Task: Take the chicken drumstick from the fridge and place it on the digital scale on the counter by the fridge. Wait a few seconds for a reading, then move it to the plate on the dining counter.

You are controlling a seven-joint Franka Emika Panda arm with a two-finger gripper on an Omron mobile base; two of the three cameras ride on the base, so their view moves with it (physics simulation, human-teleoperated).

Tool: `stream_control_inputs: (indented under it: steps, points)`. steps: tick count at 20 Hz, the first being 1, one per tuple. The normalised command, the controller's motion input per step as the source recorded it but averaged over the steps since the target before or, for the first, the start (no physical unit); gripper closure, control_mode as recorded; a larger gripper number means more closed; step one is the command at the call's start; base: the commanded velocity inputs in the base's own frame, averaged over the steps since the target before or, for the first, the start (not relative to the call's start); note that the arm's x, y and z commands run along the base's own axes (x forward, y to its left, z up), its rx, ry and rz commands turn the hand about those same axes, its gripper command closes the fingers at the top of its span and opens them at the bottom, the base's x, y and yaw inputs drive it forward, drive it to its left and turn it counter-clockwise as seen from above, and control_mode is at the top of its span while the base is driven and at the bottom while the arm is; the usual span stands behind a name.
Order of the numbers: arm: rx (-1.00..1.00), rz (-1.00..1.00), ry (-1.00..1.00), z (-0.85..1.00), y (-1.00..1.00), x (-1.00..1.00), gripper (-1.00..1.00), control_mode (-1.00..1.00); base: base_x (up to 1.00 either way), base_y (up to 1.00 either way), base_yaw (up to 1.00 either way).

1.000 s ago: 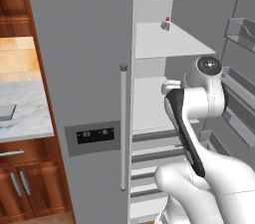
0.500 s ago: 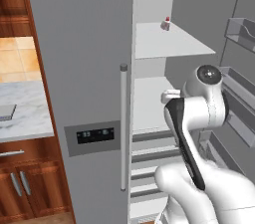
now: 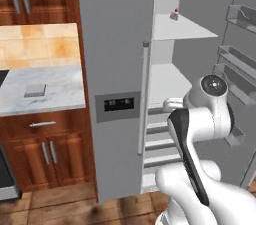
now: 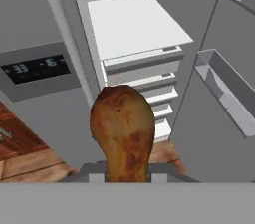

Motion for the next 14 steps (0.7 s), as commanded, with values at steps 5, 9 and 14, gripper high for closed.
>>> stream_control_inputs:
  steps: [5,9,14]
  points:
    - [0.00,0.00,0.00,0.00,0.00,0.00,1.00,1.00,-0.03,1.00,-0.01]
    - [0.00,0.00,0.00,0.00,0.00,0.00,1.00,1.00,0.18,1.00,-0.11]
    - [0.00,0.00,0.00,0.00,0.00,0.00,1.00,1.00,0.31,1.00,-0.13]
